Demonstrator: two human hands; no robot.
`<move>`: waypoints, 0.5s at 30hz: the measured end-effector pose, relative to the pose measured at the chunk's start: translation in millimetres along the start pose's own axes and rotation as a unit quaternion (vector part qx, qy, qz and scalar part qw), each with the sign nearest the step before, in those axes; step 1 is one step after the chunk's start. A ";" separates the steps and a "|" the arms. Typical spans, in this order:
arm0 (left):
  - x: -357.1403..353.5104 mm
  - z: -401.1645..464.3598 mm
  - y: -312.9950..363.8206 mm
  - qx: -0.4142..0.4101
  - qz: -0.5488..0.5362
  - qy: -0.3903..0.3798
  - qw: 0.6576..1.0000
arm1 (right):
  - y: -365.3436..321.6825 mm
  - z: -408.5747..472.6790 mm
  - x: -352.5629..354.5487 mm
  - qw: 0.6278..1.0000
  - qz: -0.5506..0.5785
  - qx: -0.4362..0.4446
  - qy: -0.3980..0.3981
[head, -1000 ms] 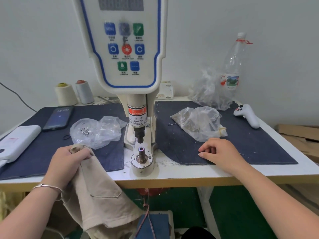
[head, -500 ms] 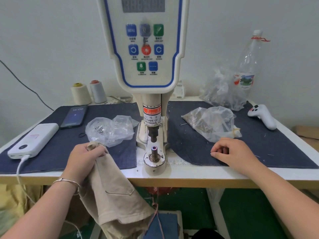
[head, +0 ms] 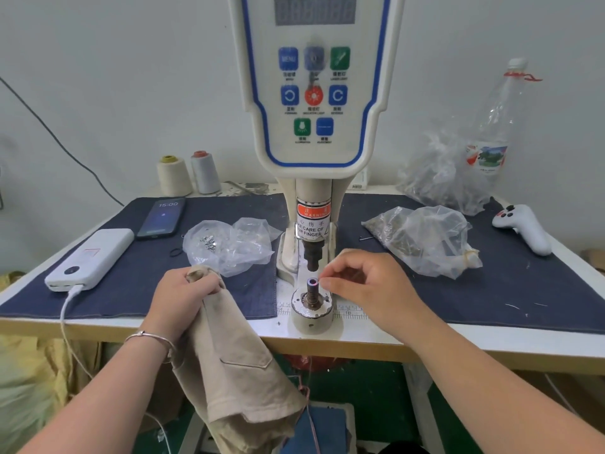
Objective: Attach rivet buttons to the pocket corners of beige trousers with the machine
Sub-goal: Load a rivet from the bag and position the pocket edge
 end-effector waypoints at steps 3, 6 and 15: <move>0.5 -0.3 0.8 0.001 -0.005 0.002 1.000 | 2.4 6.1 -3.5 1.000 -0.015 -0.006 0.003; 0.2 -0.5 1.3 0.000 -0.008 0.000 1.000 | 2.3 9.6 -3.5 0.999 -0.038 -0.003 0.004; 0.3 -1.3 2.9 -0.001 -0.006 -0.004 1.000 | -3.5 16.1 -6.5 0.996 -0.087 0.020 -0.011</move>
Point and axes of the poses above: each hand's wrist, its own z-axis towards the middle knuckle, its own x-axis out of the back of the hand, y = z × x, the point moved 6 cm from there along z, towards the middle knuckle, and after that the axes turned 1 degree about -y, right-handed, at the moved point
